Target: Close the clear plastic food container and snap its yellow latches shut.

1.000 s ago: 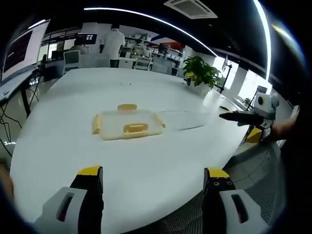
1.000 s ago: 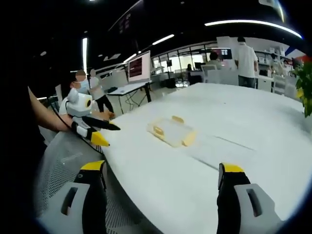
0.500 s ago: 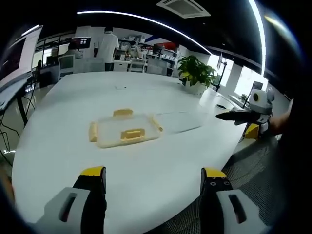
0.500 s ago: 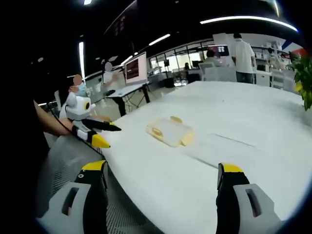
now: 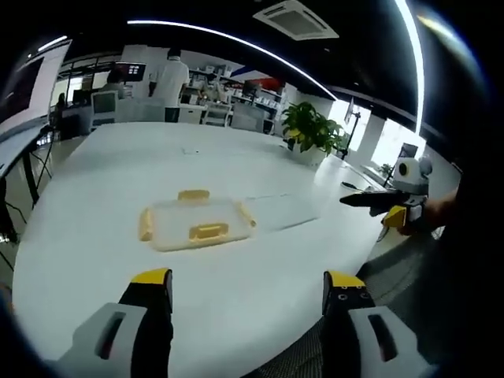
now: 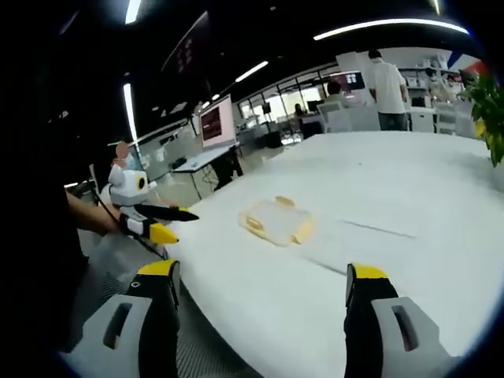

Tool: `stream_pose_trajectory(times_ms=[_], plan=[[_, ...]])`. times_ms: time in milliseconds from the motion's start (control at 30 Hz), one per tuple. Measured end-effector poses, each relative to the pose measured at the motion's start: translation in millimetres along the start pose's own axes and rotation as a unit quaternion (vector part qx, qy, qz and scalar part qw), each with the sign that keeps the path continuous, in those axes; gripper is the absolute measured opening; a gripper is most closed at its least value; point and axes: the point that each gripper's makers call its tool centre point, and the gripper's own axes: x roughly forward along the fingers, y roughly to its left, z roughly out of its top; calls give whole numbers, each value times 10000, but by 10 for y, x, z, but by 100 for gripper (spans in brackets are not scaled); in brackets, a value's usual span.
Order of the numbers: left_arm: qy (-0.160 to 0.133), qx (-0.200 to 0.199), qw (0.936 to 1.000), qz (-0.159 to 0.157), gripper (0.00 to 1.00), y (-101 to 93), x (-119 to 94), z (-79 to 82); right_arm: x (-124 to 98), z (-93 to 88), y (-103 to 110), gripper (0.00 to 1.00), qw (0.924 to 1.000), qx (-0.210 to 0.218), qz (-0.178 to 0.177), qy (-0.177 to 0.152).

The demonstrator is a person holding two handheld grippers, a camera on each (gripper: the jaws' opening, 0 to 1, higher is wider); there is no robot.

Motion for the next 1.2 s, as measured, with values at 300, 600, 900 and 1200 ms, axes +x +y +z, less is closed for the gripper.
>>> stream_pose_trajectory(times_ms=[300,600,900,1200], plan=[[-202,-74,9998,57,78,15,-15,217,23,102,47,85,9995,-231,154,-134],[-195,46,9998,93,81,9,27,328,67,183,-34,82,9991,-352,153,-193],[11,227,9997,39,78,74,95,360,184,219,-53,79,9991,-346,205,-147],[275,383,9989,-33,74,102,145,293,305,279,-17,73,9987,-415,277,-64]])
